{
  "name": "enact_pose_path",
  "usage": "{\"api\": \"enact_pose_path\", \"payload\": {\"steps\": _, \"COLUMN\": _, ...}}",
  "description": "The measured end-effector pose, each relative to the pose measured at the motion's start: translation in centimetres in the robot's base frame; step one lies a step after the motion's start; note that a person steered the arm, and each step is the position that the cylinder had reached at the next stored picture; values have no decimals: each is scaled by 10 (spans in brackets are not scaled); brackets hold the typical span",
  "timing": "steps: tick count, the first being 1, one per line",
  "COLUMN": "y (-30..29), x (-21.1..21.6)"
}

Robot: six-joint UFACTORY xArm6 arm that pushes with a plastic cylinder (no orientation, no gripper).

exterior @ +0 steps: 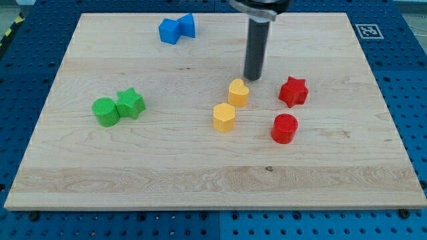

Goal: Move the yellow heart into yellow hexagon

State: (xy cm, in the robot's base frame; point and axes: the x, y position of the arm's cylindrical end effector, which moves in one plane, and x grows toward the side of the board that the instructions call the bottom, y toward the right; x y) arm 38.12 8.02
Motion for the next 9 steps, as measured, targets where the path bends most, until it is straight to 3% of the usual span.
{"api": "enact_pose_path", "payload": {"steps": 2, "y": 10, "x": 23}}
{"api": "enact_pose_path", "payload": {"steps": 6, "y": -23, "x": 20}}
{"api": "enact_pose_path", "payload": {"steps": 9, "y": -60, "x": 87}}
